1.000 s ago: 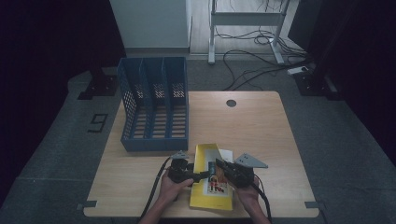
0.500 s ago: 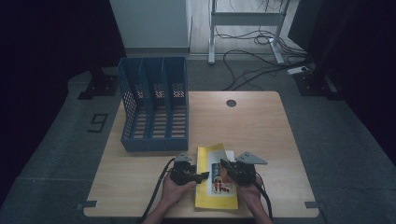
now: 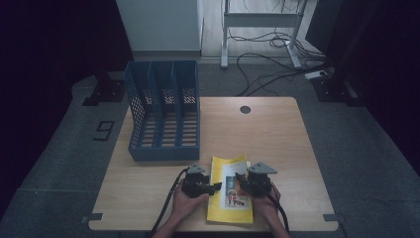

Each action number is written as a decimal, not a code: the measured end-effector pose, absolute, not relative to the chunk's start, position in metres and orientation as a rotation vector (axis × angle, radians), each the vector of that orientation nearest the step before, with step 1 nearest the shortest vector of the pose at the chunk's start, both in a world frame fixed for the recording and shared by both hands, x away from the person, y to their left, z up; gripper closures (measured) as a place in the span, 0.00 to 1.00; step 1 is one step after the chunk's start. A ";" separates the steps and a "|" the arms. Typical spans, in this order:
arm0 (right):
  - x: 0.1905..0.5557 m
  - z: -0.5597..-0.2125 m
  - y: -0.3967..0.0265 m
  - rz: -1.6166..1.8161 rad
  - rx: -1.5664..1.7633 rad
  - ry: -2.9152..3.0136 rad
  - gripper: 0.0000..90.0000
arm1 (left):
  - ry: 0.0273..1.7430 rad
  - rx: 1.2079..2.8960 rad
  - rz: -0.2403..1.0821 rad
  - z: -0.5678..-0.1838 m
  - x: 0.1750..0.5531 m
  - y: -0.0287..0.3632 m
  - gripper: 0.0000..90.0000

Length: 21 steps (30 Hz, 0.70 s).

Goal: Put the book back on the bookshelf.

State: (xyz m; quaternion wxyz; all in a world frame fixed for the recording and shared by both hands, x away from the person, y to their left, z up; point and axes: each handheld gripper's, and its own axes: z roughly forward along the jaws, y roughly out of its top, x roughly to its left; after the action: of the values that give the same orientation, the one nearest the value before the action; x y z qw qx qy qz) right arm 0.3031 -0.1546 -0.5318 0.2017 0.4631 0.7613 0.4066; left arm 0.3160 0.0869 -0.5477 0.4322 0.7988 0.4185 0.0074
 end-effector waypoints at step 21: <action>0.322 -0.545 -0.172 1.141 1.537 2.156 0.33 | 1.040 1.992 0.019 -0.547 0.316 0.087 0.46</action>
State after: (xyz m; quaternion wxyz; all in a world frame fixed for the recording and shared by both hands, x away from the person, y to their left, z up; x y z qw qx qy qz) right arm 0.3221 -0.1719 -0.5446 0.1286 0.5287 0.7416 0.3925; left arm 0.3163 0.0871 -0.5474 0.4324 0.7993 0.4173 0.0076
